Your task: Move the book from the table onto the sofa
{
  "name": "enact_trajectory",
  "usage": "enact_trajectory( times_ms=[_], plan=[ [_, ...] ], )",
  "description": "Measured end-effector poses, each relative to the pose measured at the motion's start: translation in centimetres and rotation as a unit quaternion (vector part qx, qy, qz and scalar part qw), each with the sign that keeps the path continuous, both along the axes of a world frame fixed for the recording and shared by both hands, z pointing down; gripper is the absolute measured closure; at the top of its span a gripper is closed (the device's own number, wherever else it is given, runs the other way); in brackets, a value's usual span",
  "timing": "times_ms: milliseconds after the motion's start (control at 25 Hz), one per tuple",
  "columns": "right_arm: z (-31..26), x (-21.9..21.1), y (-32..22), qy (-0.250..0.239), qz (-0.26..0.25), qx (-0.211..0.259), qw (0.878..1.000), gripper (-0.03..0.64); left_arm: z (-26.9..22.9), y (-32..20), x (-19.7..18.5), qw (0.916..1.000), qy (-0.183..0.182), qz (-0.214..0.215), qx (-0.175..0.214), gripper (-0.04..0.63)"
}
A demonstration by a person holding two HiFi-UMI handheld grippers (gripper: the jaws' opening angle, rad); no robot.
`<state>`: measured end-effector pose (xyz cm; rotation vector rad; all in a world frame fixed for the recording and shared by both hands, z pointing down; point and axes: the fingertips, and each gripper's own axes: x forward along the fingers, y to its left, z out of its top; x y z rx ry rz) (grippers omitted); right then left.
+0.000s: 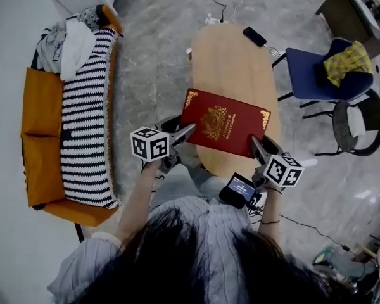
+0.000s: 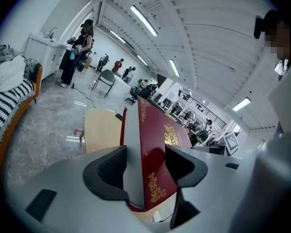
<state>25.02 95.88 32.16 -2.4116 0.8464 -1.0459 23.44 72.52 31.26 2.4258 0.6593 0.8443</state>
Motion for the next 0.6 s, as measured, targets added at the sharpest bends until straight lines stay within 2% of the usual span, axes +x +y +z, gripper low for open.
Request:
enact_trajectory(
  times_ms=[320, 600],
  plan=[
    [-1.5, 0.2, -3.4, 0.016, -0.062, -0.009, 0.998, 0.425, -1.0, -2.9, -3.0, 0.9981, -0.001, -0.061, -0.006, 0.339],
    [-2.1, 0.5, -8.5, 0.021, -0.122, -0.011, 0.992, 0.425, -1.4, -7.2, -5.5, 0.9921, 0.002, -0.125, -0.01, 0.339]
  ],
)
